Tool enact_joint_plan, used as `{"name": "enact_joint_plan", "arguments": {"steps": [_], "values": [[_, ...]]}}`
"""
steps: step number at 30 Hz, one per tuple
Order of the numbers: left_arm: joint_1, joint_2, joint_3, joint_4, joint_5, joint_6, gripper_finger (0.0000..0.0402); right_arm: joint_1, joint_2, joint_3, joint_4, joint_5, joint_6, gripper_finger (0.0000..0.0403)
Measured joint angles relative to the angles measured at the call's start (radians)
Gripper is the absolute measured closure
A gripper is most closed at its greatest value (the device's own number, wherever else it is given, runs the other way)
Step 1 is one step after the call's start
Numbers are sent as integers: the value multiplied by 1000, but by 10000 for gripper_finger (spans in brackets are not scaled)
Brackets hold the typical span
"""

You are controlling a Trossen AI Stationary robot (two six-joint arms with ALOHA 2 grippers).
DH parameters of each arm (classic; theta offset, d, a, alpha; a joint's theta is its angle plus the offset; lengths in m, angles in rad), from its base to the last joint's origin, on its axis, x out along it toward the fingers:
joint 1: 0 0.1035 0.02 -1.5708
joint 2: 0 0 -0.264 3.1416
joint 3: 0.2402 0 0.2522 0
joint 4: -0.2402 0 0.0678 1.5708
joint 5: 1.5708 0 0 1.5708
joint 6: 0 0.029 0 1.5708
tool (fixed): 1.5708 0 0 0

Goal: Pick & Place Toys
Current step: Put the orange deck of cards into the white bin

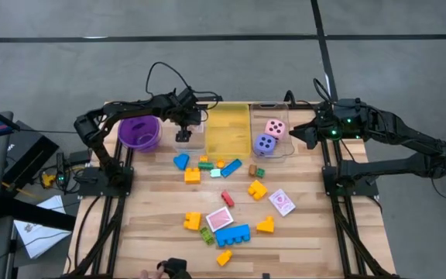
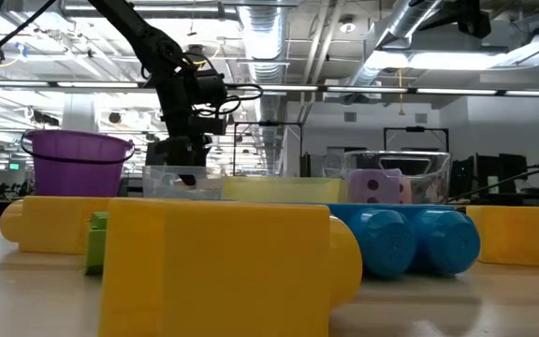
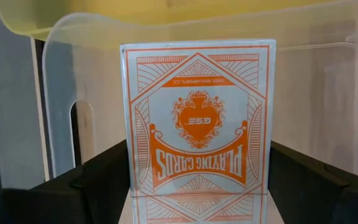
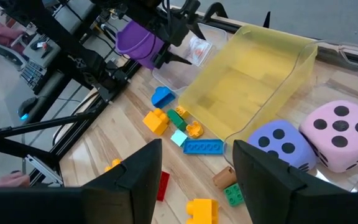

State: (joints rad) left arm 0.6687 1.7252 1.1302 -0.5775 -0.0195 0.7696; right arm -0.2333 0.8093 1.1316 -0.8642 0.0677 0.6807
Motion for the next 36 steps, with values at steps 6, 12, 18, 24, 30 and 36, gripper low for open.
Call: {"name": "enact_joint_plan", "arguments": {"steps": [6, 12, 18, 24, 30, 36], "values": [[-2, 0, 0, -7, 14, -11, 82, 0, 0, 0, 0, 0, -3, 214], [2, 8, -1, -13, 17, -10, 82, 0, 0, 0, 0, 0, -8, 214], [5, 9, -1, -13, 27, -14, 82, 0, 0, 0, 0, 0, -11, 214], [-5, 56, -1, -34, 12, -19, 82, 0, 0, 0, 0, 0, -11, 214], [-5, 56, -1, 1, 3, -22, 82, 4, 0, 0, 0, 0, -10, 214], [2, 59, -1, -4, 0, -22, 82, 4, 0, 0, 0, 0, -10, 214]]}}
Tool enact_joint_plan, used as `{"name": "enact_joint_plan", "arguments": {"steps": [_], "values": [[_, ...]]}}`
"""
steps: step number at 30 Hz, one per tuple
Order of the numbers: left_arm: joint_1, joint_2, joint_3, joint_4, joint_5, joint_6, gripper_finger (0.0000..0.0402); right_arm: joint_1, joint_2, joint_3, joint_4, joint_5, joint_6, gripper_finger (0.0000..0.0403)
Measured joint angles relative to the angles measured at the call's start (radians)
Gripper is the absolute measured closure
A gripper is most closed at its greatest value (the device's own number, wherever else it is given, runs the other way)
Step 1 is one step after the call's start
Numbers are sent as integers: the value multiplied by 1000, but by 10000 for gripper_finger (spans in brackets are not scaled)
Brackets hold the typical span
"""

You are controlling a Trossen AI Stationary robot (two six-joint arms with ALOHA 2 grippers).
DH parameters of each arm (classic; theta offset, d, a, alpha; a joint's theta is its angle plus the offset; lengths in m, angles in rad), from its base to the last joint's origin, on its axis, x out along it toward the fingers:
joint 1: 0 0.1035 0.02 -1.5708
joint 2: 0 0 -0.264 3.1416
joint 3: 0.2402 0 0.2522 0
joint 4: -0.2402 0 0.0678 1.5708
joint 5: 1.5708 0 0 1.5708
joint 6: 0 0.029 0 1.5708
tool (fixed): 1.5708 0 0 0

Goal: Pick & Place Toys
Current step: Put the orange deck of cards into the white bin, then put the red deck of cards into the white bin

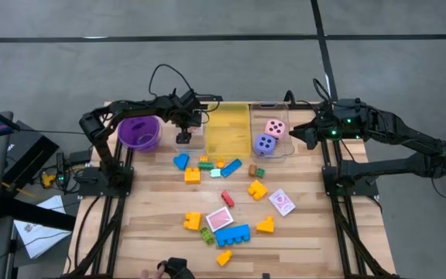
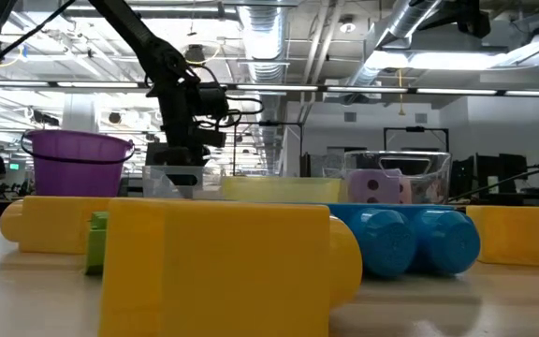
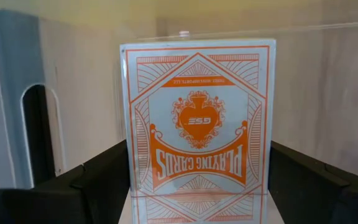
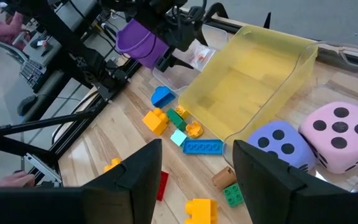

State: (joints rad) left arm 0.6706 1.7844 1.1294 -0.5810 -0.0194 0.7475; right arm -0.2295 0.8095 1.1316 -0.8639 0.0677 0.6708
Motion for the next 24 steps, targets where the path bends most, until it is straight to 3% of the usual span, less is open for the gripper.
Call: {"name": "enact_joint_plan", "arguments": {"steps": [19, 24], "values": [[-1, -1, 0, 84, -116, 4, 46, 0, 0, 0, 0, -17, 0, 214], [-1, -53, 0, 88, -131, 5, 45, 0, 0, 0, 0, -17, 0, 214]]}}
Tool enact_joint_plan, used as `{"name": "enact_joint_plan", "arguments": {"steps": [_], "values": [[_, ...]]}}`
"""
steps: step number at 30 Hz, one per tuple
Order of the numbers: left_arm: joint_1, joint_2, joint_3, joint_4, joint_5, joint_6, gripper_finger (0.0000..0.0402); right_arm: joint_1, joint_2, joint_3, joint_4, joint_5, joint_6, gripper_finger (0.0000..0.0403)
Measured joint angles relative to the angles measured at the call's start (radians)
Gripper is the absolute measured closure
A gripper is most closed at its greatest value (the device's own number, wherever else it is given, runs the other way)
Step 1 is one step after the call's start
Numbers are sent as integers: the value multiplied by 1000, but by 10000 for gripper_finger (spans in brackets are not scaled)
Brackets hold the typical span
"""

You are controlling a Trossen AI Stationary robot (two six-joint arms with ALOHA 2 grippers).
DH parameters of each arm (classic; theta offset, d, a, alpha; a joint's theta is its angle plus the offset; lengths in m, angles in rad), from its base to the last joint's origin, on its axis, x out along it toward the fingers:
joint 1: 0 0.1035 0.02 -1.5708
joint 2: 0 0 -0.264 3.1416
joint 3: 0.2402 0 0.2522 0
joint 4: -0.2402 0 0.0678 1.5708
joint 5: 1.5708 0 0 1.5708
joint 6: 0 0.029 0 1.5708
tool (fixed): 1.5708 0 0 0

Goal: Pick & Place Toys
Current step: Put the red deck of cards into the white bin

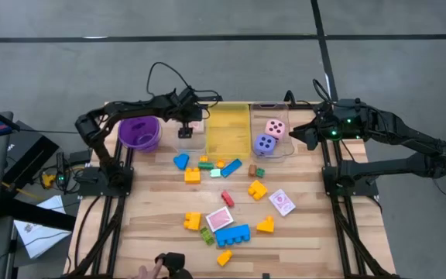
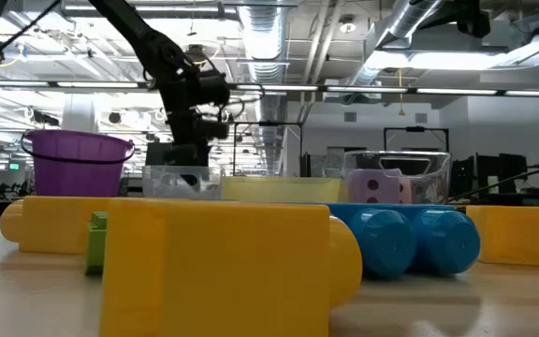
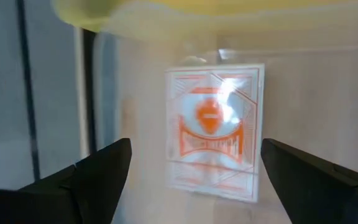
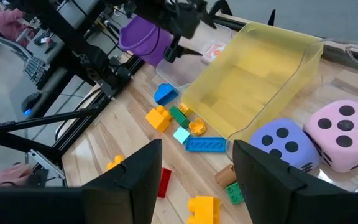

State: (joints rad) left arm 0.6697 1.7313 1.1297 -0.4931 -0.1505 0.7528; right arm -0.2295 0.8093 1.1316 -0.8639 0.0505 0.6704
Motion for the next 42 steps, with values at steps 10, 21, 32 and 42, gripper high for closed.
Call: {"name": "enact_joint_plan", "arguments": {"steps": [10, 21, 32, 42], "values": [[-54, -284, 0, -20, 18, -57, 54, 0, 0, 0, 2, -2, -12, 214], [-261, -500, 0, -14, 20, -349, 54, 0, 0, 0, 5, -2, -41, 214], [-630, -468, 1, 183, -201, -646, 55, 0, 0, 0, 5, -2, -53, 214], [-972, -405, 8, 173, -401, -818, 23, 10, 0, 0, 4, -2, -66, 214]]}}
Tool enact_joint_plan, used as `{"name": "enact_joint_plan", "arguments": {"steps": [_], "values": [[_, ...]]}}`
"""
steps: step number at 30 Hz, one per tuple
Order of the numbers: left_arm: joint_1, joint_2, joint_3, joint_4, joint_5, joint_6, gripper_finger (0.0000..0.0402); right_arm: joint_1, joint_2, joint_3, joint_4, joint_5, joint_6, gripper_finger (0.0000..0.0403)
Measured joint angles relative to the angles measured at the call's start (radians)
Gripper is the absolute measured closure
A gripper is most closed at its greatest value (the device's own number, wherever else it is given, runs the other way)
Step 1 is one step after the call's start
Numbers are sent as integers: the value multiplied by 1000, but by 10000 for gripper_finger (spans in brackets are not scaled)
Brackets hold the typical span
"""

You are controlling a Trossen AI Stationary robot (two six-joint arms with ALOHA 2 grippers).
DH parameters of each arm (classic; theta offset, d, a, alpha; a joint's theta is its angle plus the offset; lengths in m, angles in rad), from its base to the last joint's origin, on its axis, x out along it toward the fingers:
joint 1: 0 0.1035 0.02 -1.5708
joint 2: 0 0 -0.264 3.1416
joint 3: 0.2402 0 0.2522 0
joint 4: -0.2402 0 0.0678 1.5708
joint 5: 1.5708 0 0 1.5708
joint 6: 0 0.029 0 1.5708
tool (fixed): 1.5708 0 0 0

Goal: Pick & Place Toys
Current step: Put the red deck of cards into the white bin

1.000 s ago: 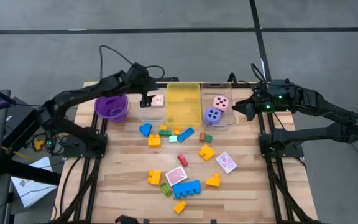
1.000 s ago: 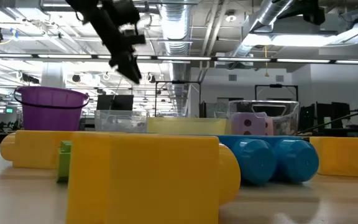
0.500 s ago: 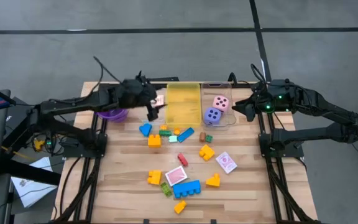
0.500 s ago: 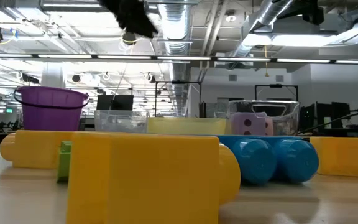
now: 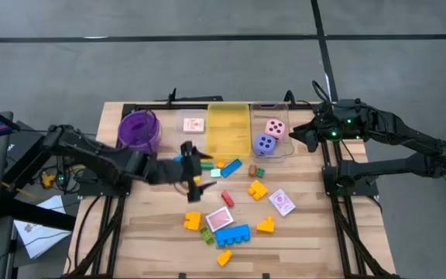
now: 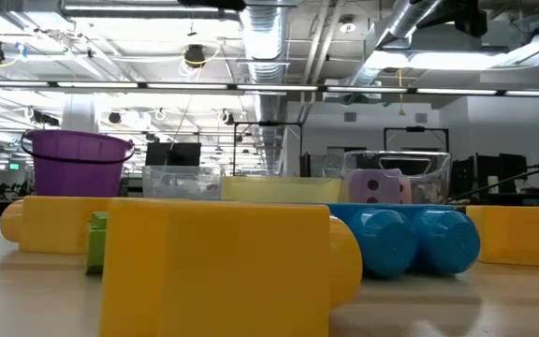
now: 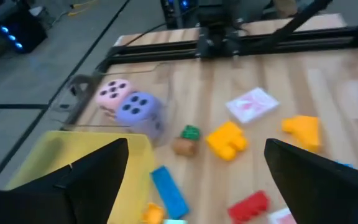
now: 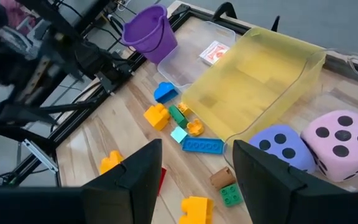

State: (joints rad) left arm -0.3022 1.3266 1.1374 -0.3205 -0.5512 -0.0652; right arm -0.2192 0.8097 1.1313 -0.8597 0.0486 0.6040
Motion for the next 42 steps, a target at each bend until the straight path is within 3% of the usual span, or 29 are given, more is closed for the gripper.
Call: {"name": "enact_joint_plan", "arguments": {"steps": [5, 10, 21, 28, 32, 42], "values": [[-71, 60, 114, -67, -137, -47, 12, 26, 0, 0, 0, -4, -26, 214], [-55, 131, 283, -152, -207, -41, 12, 48, 1, 0, -2, -30, -39, 214], [-63, 234, 527, -339, -184, -78, 3, 110, 1, 0, -3, -31, -39, 214], [-91, 332, 745, -588, -173, -205, 2, 146, 1, 0, -3, -53, -39, 214], [-98, 378, 816, -710, -123, -325, 2, 169, 1, 0, -2, -53, -39, 214], [-106, 529, 820, -791, 194, -492, 2, 219, 1, 0, -3, -136, -45, 214]]}}
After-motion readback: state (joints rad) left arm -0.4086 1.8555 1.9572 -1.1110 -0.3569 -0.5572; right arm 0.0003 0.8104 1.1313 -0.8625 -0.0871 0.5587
